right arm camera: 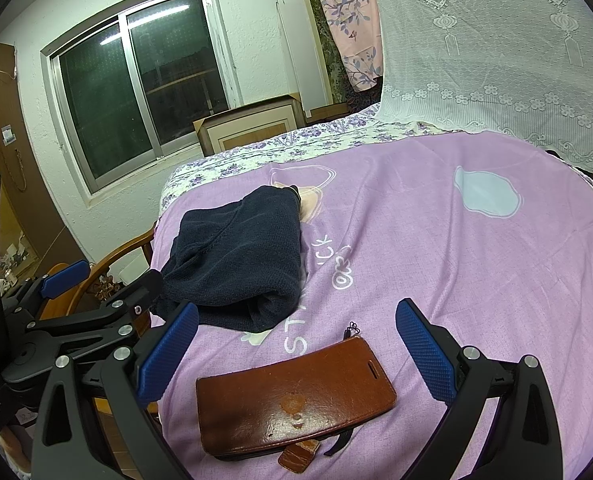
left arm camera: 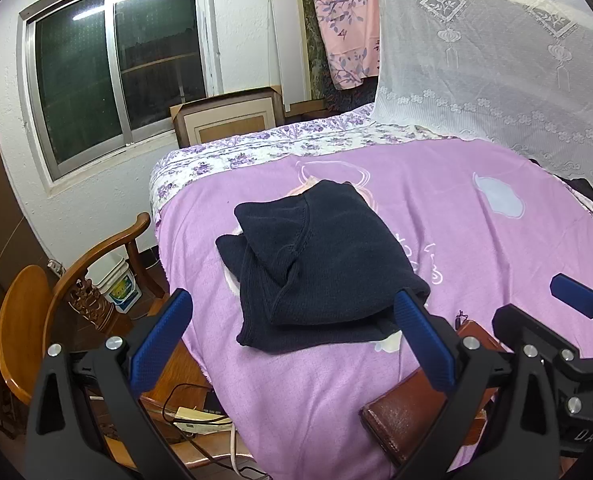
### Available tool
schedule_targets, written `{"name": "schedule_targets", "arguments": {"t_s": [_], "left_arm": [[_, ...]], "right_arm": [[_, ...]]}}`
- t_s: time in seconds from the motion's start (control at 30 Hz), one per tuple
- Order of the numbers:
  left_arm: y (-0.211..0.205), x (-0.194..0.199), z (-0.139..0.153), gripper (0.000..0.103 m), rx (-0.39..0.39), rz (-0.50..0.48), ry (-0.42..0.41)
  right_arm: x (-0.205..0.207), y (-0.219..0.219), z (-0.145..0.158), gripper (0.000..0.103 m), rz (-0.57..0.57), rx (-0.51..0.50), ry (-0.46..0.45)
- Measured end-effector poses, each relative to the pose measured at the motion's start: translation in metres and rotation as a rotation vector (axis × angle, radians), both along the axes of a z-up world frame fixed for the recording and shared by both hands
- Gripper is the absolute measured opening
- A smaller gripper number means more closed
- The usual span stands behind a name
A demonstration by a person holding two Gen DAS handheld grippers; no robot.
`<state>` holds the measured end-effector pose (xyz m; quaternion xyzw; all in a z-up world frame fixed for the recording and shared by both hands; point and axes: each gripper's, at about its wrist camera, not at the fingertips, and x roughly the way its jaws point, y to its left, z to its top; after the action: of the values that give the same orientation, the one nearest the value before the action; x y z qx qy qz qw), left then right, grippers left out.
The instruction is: Fold small clothes
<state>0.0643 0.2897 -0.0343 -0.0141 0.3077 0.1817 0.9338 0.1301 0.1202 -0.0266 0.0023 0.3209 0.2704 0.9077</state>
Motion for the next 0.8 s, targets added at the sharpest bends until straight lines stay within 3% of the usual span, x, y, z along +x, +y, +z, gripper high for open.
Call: {"name": "schedule_targets", "arguments": {"t_s": [0.8], "left_arm": [[-0.0034, 0.0000, -0.0001, 0.099, 0.001, 0.017, 0.014]], "right_arm": [[-0.0001, 0.0002, 0.0000, 0.100, 0.000, 0.001, 0.000]]}}
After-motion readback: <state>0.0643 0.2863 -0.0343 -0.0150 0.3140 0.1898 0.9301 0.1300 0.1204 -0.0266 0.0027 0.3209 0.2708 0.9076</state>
